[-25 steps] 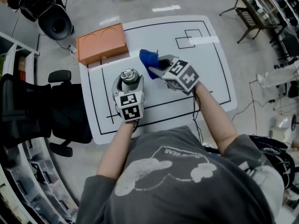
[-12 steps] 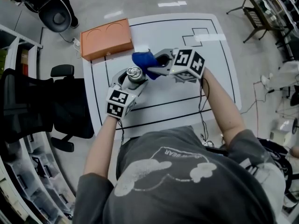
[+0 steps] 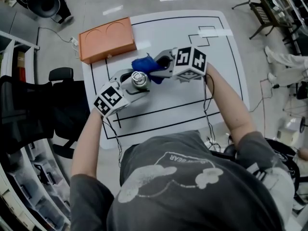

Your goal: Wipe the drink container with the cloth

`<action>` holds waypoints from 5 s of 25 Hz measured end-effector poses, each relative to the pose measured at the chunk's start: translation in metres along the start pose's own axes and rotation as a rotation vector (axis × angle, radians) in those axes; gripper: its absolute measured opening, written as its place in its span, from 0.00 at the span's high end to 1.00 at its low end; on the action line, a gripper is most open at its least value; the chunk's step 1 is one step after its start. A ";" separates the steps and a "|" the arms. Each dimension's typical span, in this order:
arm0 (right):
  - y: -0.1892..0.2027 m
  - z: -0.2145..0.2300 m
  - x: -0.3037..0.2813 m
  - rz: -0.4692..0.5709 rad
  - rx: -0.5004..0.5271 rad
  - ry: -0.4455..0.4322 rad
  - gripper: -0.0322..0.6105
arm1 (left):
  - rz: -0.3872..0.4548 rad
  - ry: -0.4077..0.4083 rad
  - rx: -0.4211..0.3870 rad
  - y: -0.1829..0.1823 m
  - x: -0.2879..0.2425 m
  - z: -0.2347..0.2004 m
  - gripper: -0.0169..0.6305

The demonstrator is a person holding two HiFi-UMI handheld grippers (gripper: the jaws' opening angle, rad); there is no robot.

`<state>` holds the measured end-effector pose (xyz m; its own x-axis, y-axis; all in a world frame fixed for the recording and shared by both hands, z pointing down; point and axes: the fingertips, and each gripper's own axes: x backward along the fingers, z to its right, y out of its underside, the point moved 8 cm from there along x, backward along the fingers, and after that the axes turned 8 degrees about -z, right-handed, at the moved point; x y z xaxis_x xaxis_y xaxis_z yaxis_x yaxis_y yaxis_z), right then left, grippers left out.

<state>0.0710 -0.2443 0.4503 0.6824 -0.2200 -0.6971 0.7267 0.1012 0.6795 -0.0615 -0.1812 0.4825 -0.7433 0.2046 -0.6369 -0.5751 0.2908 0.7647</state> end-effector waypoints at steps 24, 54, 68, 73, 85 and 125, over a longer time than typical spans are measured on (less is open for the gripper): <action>0.040 0.007 -0.048 -0.123 -0.111 0.134 0.88 | 0.119 -0.187 0.300 0.021 0.010 0.015 0.42; -0.007 0.019 0.015 0.022 0.032 0.173 0.88 | 0.094 -0.763 0.744 0.000 -0.015 0.053 0.45; -0.023 0.024 0.010 0.035 0.051 0.049 0.88 | 0.061 -0.271 0.296 0.024 0.009 0.022 0.46; -0.027 0.012 -0.001 0.039 0.084 -0.084 0.88 | 0.029 -0.103 0.156 0.024 0.013 0.006 0.46; -0.019 0.021 -0.028 -0.043 0.054 -0.096 0.88 | 0.001 0.001 0.069 0.022 0.014 -0.002 0.46; -0.016 -0.133 -0.001 0.225 -0.440 0.904 0.88 | 0.358 -0.032 0.185 0.038 0.113 0.049 0.49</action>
<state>0.0689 -0.1161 0.4100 0.4782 0.6416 -0.5998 0.4152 0.4366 0.7981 -0.1504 -0.1014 0.4352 -0.8727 0.3520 -0.3384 -0.2081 0.3588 0.9099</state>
